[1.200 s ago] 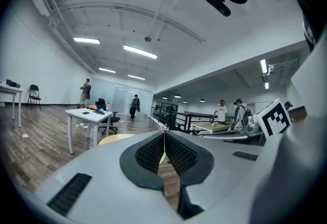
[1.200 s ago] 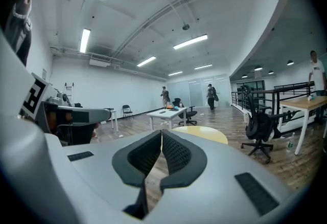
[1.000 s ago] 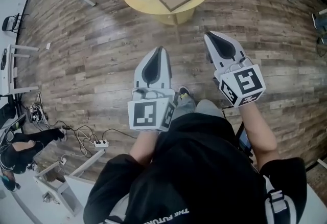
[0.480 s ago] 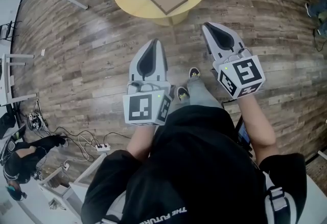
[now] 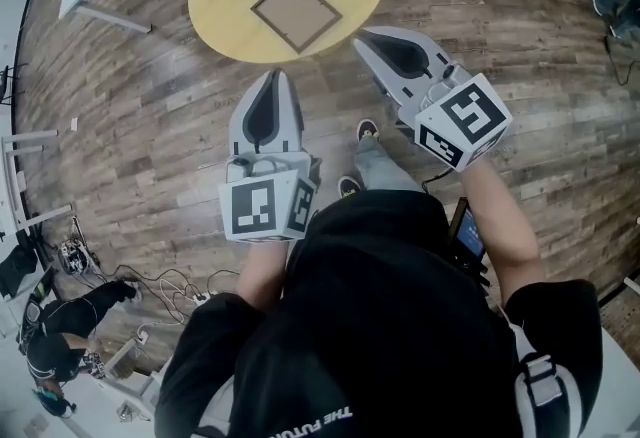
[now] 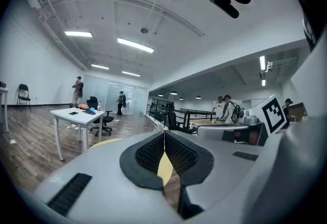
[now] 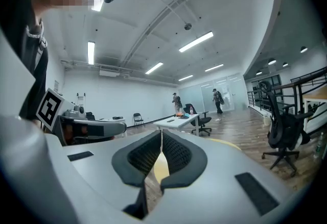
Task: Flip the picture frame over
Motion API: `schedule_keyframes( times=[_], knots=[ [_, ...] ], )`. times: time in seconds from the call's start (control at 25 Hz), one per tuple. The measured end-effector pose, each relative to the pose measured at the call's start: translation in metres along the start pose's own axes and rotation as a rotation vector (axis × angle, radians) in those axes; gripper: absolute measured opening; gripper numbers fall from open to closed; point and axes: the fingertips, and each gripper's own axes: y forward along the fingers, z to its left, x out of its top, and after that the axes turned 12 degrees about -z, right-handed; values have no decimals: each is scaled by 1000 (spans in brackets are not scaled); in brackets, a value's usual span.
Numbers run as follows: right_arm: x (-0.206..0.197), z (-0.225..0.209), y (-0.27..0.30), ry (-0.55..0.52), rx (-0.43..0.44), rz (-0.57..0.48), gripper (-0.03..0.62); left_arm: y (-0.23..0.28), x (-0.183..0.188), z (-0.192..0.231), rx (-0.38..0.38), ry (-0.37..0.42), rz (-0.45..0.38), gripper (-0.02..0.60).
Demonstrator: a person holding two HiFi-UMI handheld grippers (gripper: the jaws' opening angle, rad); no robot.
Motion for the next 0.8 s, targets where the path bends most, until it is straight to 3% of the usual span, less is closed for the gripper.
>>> schedule_keyframes(
  times=[0.2,0.4,0.8],
  knots=[
    [13,-62,19,6,-7,2,20,58,0,-6,-12,24,-9,23],
    [14,-101,38,-14,56,15,20,93,-5,0,14,39,1,23],
    [-9,-138,72,-65,114,76,20,127,-17,20,80,73,27,25]
  ],
)
